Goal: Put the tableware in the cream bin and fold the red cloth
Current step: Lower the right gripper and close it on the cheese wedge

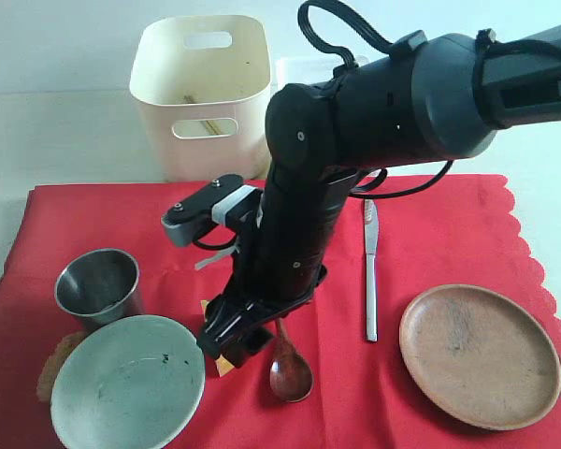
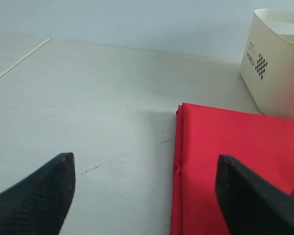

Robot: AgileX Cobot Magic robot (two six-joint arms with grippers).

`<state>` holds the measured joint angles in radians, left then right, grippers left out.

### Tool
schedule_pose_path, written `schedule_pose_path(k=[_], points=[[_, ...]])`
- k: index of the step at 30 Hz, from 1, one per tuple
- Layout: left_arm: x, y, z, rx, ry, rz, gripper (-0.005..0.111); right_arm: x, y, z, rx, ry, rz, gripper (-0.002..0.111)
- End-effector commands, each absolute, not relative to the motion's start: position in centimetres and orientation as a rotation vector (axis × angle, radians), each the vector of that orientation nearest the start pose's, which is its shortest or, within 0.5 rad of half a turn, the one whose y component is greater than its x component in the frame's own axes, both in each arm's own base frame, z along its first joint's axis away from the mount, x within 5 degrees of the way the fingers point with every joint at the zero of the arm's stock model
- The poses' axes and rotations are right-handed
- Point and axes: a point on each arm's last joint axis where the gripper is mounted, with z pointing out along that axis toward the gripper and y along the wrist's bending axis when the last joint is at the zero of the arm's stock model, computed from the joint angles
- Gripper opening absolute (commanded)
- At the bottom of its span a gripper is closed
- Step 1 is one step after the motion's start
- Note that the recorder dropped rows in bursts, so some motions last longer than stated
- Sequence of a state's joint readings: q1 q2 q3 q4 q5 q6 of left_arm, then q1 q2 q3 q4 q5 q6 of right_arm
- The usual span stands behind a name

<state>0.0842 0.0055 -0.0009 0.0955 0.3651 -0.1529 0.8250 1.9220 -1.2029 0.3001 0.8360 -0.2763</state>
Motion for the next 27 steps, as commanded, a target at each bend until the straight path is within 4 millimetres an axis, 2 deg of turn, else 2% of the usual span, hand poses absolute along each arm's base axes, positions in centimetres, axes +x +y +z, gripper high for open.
schedule_pose_path(k=[1,12,18,27], points=[[5.28,0.73,18.13,-0.161,1.83,0.038,0.075,22.98,27.96,15.69,-1.354,2.749,0.408,0.068],[5.28,0.73,18.13,-0.161,1.83,0.038,0.075,23.22,28.12,15.73,-1.339,2.72,0.412,0.068],[5.28,0.73,18.13,-0.161,1.83,0.038,0.075,23.42,28.24,15.75,-1.354,2.679,0.409,0.076],[5.28,0.73,18.13,-0.161,1.83,0.038,0.075,23.54,28.2,15.38,-1.398,2.658,0.383,0.076]])
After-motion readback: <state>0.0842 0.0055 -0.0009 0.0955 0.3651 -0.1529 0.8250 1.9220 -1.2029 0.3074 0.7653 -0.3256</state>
